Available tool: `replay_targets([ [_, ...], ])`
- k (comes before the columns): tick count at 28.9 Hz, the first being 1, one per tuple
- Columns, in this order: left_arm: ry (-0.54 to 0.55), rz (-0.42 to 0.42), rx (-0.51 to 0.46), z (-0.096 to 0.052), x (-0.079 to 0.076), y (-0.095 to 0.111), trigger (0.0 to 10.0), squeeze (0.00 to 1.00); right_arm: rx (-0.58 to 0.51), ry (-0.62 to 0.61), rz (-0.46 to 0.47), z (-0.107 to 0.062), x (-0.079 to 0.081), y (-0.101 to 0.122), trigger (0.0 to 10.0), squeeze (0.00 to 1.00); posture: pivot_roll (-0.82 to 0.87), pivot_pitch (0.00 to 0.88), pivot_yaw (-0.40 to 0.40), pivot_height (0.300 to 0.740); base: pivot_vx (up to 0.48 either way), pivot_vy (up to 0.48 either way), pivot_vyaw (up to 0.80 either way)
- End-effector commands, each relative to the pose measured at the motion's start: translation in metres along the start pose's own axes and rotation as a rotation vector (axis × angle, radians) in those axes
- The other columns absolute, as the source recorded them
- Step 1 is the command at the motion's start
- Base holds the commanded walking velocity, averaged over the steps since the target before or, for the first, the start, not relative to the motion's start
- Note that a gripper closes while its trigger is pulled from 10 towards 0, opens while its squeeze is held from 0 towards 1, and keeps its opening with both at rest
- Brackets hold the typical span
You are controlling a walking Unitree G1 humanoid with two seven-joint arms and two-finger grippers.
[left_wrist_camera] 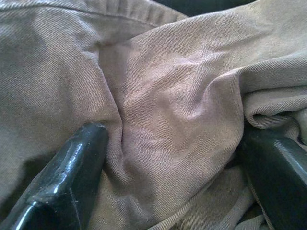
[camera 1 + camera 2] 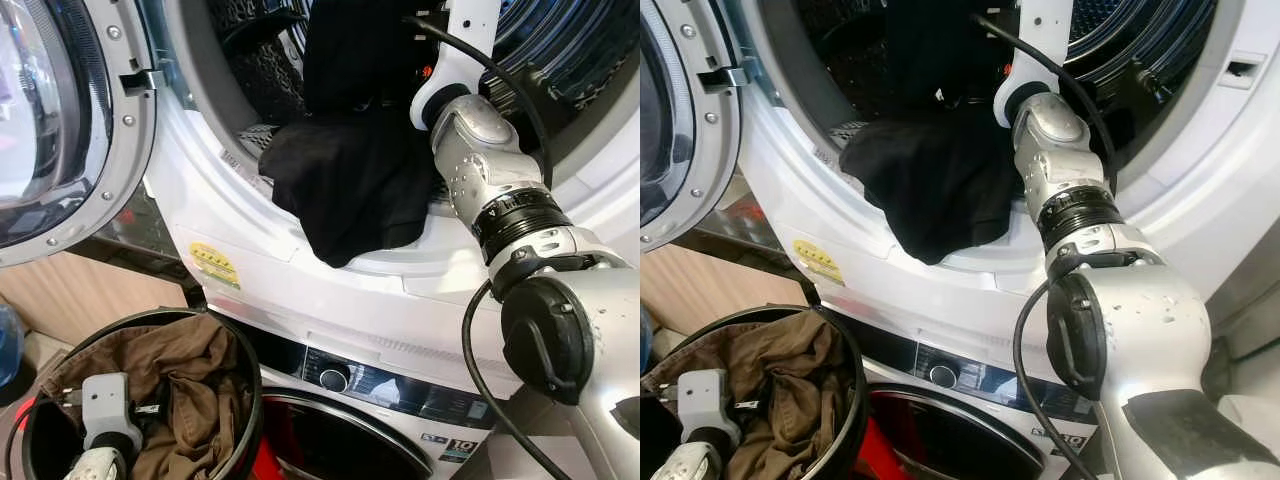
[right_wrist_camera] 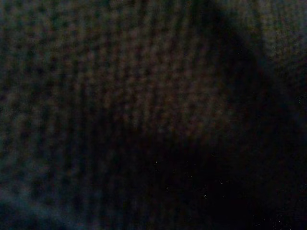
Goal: Clothes washing
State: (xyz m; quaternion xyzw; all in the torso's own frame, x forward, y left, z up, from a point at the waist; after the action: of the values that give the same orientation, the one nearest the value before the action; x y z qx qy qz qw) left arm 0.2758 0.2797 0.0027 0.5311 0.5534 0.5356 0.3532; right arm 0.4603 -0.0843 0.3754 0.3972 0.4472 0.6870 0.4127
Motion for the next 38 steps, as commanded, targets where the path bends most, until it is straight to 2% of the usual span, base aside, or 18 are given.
replay_targets([
  [1, 0.017, -0.011, 0.08, -0.017, 0.001, -0.025, 10.0, 0.0, -0.005, 0.008, 0.01, 0.0, 0.001, -0.002, 10.0, 1.0, 0.03, 0.019, 0.01, 0.74, 0.0, 0.0, 0.0],
  [6, 0.052, -0.005, 0.074, -0.024, 0.007, -0.027, 10.0, 0.0, -0.007, 0.021, 0.017, 0.0, 0.004, -0.003, 10.0, 1.0, 0.04, 0.013, 0.009, 0.74, 0.0, 0.0, 0.0],
  [12, 0.104, -0.003, -0.023, -0.025, 0.017, -0.01, 10.0, 0.0, -0.013, 0.051, 0.026, 0.001, 0.011, -0.003, 10.0, 1.0, 0.04, 0.0, 0.012, 0.74, 0.0, 0.0, 0.0],
  [24, 0.208, -0.016, 0.032, -0.038, 0.03, -0.024, 10.0, 0.0, -0.003, 0.084, 0.028, 0.001, 0.018, -0.009, 10.0, 1.0, 0.05, 0.013, -0.003, 0.74, 0.0, 0.0, 0.0],
  [27, 0.242, -0.009, 0.029, -0.037, 0.036, -0.022, 10.0, 0.0, -0.005, 0.089, 0.027, 0.001, 0.019, -0.008, 10.0, 1.0, 0.05, 0.012, -0.004, 0.74, 0.0, 0.0, 0.0],
  [38, 0.235, 0.016, 0.022, -0.034, 0.038, -0.018, 10.0, 0.0, -0.009, 0.095, 0.025, 0.001, 0.019, -0.007, 10.0, 1.0, 0.05, 0.008, -0.001, 0.74, 0.0, 0.0, 0.0],
])
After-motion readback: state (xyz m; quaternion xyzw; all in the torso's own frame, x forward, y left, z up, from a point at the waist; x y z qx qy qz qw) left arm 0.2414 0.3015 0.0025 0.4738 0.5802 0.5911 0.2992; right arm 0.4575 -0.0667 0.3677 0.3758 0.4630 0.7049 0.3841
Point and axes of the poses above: a point about 5 cm out from each wrist's last joint towards the gripper, its own z axis pointing out of the wrist towards the gripper, its own y axis along the axis of the wrist's last joint, x = y × z, the point moved 4 cm from there along z, pointing out of the wrist towards the gripper, and after that the axes turned 10 degrees about z, right-handed, at the moved point
